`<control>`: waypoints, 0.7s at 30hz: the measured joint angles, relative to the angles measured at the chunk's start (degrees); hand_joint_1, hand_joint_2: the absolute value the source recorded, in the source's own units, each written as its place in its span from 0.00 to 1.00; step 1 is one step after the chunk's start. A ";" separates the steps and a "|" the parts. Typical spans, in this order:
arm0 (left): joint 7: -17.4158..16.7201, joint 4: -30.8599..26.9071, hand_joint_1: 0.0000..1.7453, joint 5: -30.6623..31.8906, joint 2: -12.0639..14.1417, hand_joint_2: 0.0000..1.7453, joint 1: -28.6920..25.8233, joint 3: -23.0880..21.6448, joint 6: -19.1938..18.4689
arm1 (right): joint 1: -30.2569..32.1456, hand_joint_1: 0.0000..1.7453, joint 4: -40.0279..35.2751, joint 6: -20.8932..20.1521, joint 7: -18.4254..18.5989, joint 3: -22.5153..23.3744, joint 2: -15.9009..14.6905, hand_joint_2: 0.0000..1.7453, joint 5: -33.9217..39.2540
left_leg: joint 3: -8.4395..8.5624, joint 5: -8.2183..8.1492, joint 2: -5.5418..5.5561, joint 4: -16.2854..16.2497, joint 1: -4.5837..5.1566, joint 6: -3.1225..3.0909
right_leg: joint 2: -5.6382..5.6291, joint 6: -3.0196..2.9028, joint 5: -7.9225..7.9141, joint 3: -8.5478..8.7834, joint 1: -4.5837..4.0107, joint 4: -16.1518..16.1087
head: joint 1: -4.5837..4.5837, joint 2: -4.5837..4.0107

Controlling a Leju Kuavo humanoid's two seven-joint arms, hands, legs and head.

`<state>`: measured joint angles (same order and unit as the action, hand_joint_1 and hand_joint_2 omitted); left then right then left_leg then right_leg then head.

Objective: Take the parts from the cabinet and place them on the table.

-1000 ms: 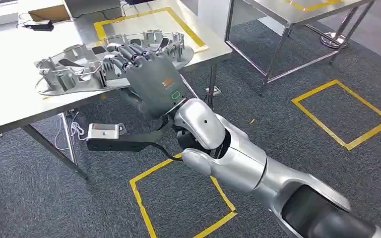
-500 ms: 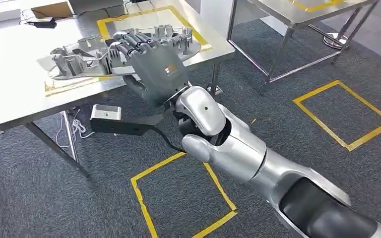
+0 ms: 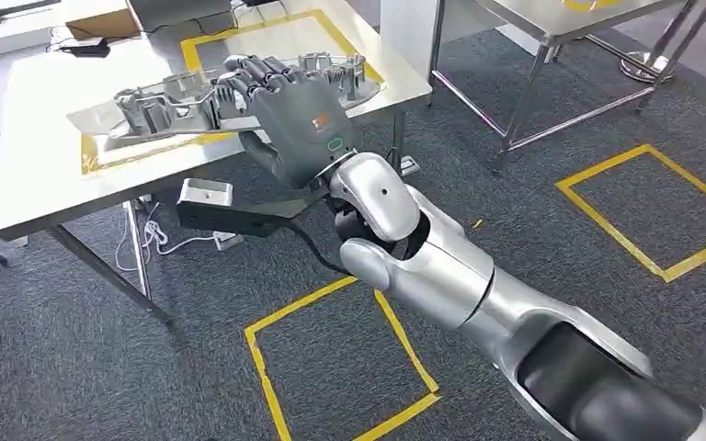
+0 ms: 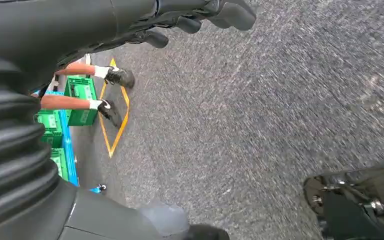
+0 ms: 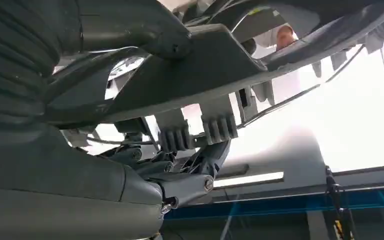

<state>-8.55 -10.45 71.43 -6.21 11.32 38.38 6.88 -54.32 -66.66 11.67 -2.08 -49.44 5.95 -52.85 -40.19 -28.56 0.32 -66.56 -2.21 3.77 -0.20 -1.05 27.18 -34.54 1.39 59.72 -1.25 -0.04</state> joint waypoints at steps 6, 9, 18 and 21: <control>0.17 0.00 0.00 0.15 0.07 1.00 -0.16 0.00 -0.11 | 0.00 1.00 0.61 -0.13 0.28 0.00 0.02 1.00 0.39 | -0.55 3.59 -0.05 -0.48 0.80 -1.39 | 0.09 -0.50 1.11 1.37 -0.98 0.04 | 0.00 0.00; 0.33 0.00 0.00 0.33 0.26 1.00 0.03 0.00 -0.13 | -0.39 1.00 0.72 -0.15 0.18 0.02 0.00 1.00 0.50 | 3.41 3.76 -0.38 6.98 1.62 -2.38 | 0.01 0.34 1.77 1.56 -1.27 0.15 | -0.07 0.00; 0.33 0.00 0.00 0.48 0.24 1.00 -0.05 0.00 -0.13 | -1.26 1.00 1.51 -0.09 0.35 0.57 -0.11 1.00 0.83 | 4.97 2.55 0.07 7.33 1.14 -4.23 | 0.08 2.58 7.70 -9.02 -0.95 17.69 | 0.24 0.00; 0.31 0.02 0.00 0.48 0.17 1.00 -0.22 0.00 -0.13 | -1.27 1.00 2.03 -0.02 0.57 0.61 -0.18 1.00 0.90 | 6.40 1.55 0.53 7.31 1.02 -3.76 | 0.09 2.29 0.17 -6.96 -0.76 9.02 | 0.24 0.00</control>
<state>-8.24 -10.43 71.91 -6.03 11.10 38.38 6.75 -55.59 -64.63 11.65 -1.51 -48.83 5.77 -51.95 -33.80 -27.01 0.85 -59.25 -1.20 0.01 -0.11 1.24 27.35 -41.50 0.63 68.74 -1.01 -0.04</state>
